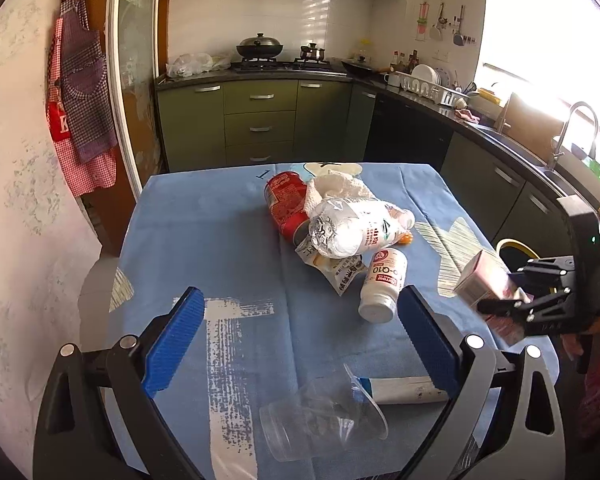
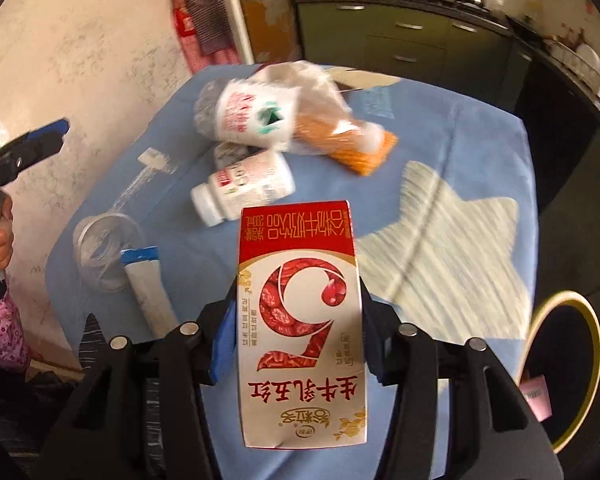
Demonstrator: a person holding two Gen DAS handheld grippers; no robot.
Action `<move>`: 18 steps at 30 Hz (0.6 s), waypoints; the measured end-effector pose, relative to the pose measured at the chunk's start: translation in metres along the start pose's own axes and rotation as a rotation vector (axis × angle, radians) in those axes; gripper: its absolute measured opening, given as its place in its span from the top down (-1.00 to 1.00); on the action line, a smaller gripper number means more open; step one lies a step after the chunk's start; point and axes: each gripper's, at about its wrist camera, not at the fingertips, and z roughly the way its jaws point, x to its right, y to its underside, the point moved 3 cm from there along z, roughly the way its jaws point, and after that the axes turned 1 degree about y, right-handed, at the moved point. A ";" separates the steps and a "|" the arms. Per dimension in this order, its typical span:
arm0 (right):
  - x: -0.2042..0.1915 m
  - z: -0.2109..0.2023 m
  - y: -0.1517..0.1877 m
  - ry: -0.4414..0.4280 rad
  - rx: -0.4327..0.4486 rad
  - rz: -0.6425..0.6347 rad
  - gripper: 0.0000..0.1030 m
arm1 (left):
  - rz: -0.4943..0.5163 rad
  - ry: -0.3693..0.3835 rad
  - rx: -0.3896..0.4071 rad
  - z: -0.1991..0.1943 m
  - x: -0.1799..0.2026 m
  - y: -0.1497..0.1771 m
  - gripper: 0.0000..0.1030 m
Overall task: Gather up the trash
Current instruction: 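Drop the milk carton into the yellow bin by opening the right gripper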
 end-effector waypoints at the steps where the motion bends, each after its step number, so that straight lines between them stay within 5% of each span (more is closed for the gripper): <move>1: 0.020 -0.008 0.004 0.028 0.011 0.051 0.04 | 0.005 0.004 -0.001 0.001 0.003 0.000 -0.86; 8: 0.172 -0.043 0.051 0.307 0.005 0.397 0.03 | 0.035 0.026 -0.018 0.008 0.023 0.000 -0.86; 18: 0.259 -0.030 0.089 0.463 -0.034 0.620 -0.10 | 0.071 0.031 -0.034 0.013 0.043 -0.004 -0.86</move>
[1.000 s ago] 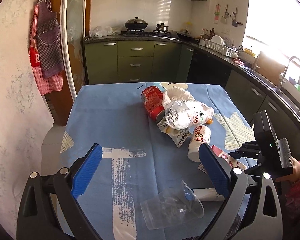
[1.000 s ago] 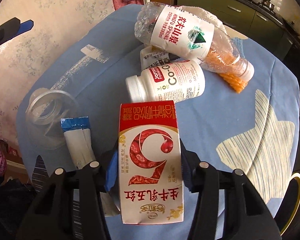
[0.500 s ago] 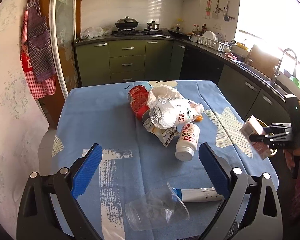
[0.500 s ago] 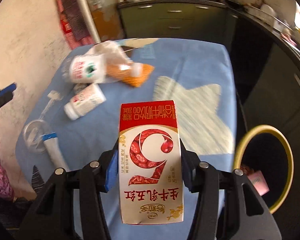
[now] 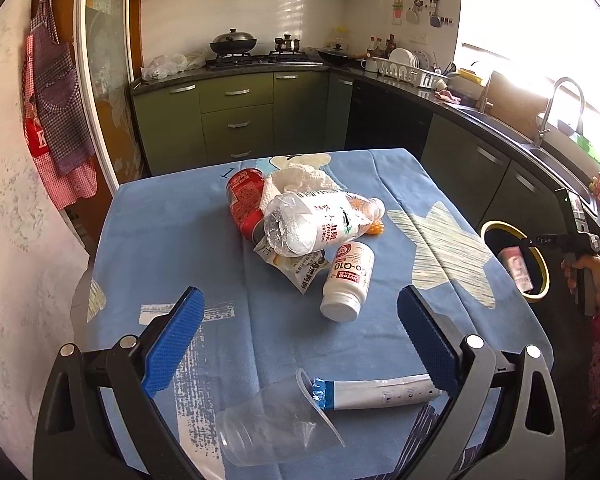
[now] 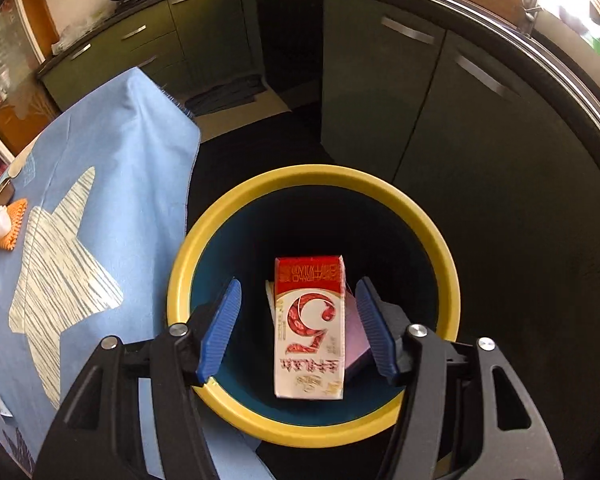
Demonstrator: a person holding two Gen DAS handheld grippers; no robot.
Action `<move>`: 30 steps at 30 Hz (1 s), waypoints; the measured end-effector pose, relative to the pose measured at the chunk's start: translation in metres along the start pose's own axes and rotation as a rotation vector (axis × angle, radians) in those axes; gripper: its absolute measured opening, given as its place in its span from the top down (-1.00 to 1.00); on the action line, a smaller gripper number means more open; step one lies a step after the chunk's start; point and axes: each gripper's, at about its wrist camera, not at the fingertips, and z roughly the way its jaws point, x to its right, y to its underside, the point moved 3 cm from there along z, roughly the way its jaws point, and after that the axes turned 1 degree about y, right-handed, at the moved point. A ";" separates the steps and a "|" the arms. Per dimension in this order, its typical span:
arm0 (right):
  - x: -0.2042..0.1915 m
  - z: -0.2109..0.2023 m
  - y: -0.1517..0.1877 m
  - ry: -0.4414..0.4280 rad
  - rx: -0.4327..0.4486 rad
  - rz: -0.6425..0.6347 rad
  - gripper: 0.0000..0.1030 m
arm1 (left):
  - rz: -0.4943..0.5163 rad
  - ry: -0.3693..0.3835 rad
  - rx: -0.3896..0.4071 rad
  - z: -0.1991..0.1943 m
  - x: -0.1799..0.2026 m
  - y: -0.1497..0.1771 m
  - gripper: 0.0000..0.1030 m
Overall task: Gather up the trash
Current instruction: 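Drop the milk carton into the yellow bin by opening the right gripper, then grasp the clear plastic cup with the left gripper and lift it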
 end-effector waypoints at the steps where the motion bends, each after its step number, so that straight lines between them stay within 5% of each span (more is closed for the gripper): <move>1: 0.002 -0.002 0.001 -0.014 0.005 0.010 -0.10 | 0.002 -0.001 -0.002 0.000 0.001 0.000 -0.86; 17: -0.015 -0.023 0.055 -0.129 0.024 -0.014 -0.13 | 0.005 -0.044 -0.053 -0.001 -0.008 0.017 -0.86; 30: -0.054 -0.032 0.063 -0.206 0.047 -0.101 -0.14 | -0.258 -0.108 -0.272 0.035 -0.037 0.084 -0.88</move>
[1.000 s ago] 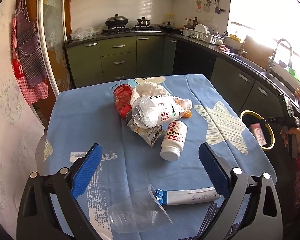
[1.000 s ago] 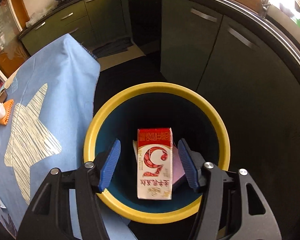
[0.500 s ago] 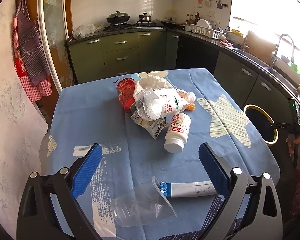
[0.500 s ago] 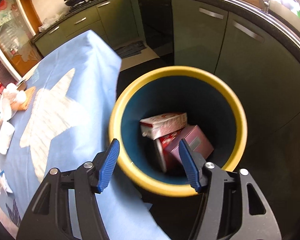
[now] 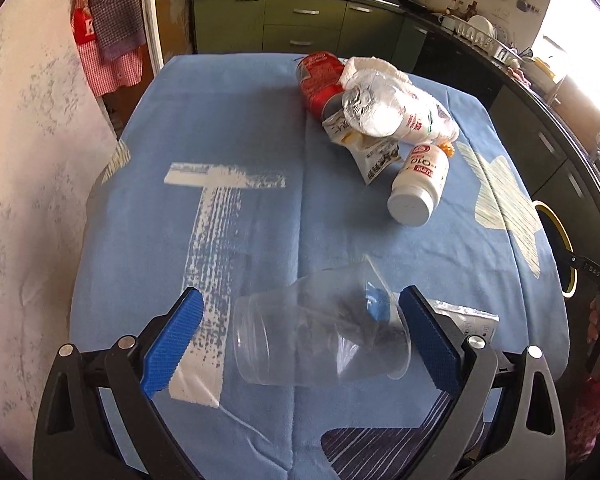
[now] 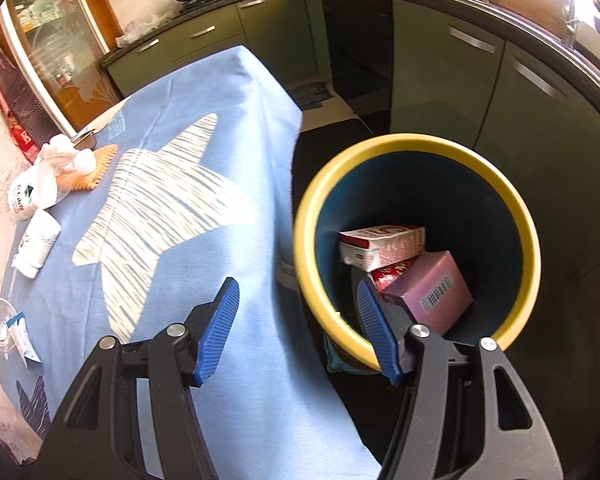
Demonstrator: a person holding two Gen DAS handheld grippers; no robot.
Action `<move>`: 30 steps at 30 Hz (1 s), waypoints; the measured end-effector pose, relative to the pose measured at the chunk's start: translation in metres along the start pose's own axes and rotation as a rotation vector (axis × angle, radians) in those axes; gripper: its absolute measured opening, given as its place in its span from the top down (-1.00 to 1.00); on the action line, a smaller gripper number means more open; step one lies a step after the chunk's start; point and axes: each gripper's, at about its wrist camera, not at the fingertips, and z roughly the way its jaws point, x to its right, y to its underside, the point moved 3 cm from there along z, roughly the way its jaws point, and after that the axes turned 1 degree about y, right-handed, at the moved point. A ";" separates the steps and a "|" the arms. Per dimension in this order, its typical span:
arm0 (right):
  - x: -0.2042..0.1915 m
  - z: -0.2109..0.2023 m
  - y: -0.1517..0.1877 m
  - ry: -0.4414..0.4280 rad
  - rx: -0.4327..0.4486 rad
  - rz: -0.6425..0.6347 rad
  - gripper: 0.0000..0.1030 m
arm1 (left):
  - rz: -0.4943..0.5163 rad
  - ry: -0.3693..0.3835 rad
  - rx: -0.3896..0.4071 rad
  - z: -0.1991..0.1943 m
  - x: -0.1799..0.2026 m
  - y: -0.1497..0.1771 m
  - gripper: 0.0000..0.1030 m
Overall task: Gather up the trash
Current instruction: 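Grasp the clear plastic cup with the left gripper and lift it, then carry the plastic cup over the yellow bin and open the left gripper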
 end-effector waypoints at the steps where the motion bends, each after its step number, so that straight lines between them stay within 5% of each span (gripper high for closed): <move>1: -0.003 0.000 0.000 -0.006 0.002 -0.005 -0.14 | -0.008 0.003 -0.009 0.003 0.000 0.003 -0.88; 7: -0.010 0.003 0.001 -0.028 0.004 -0.022 -0.15 | -0.030 0.013 -0.035 0.012 0.004 0.014 -0.87; 10: -0.009 0.003 0.004 -0.034 0.005 -0.015 -0.15 | -0.035 0.021 -0.029 0.011 0.005 0.015 -0.60; 23: 0.001 -0.001 0.010 -0.045 0.023 0.010 -0.15 | -0.018 -0.049 0.062 -0.023 -0.009 0.001 -0.60; 30: 0.011 -0.011 0.013 -0.022 0.050 0.033 -0.15 | 0.096 0.003 0.144 -0.052 0.031 -0.021 -0.60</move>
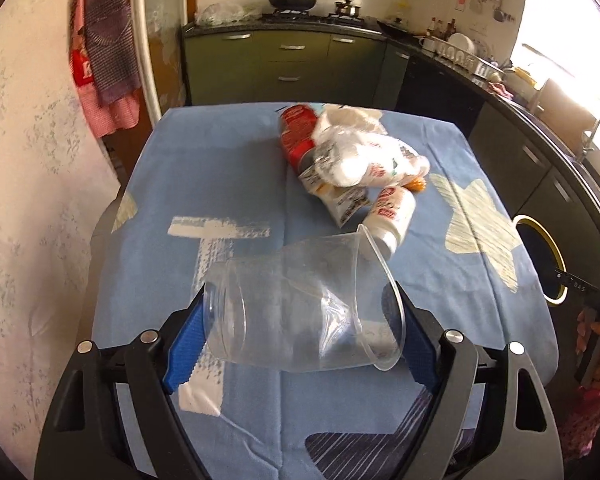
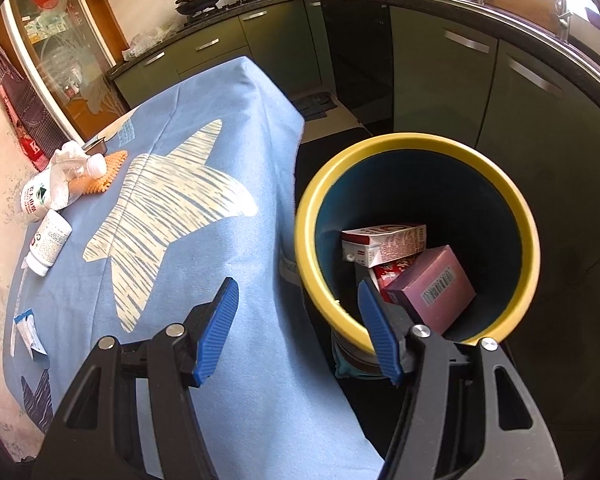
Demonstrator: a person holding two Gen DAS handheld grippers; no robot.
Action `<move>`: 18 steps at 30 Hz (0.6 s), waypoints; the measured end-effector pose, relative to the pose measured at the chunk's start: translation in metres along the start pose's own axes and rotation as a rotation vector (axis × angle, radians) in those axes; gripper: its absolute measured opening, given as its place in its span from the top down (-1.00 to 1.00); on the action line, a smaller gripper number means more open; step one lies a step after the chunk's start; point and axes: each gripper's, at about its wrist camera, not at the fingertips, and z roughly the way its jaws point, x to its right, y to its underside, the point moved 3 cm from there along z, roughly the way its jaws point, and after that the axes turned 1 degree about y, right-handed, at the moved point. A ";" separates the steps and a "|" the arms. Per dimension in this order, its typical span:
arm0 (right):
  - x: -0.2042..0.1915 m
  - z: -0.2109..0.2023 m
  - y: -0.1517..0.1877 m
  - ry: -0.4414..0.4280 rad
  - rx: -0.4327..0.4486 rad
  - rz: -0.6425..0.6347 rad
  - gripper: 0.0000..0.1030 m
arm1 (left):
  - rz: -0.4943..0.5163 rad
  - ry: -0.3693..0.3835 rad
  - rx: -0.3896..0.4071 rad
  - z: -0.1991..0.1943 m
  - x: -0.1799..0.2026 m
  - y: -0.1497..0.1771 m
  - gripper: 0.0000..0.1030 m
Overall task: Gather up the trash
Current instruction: 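Carry the plastic cup over the yellow bin and open the left gripper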
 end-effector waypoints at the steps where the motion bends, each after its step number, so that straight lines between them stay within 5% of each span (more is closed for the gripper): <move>1: 0.004 -0.003 0.001 0.012 0.007 0.008 -0.15 | 0.034 0.021 0.013 -0.002 0.013 -0.007 -0.60; 11: 0.078 -0.039 0.028 0.121 0.060 0.153 -0.15 | 0.357 0.304 0.039 0.019 0.187 -0.058 -0.60; 18: 0.129 -0.046 0.050 0.150 0.061 0.263 -0.16 | 0.543 0.483 -0.052 0.057 0.328 -0.066 -0.60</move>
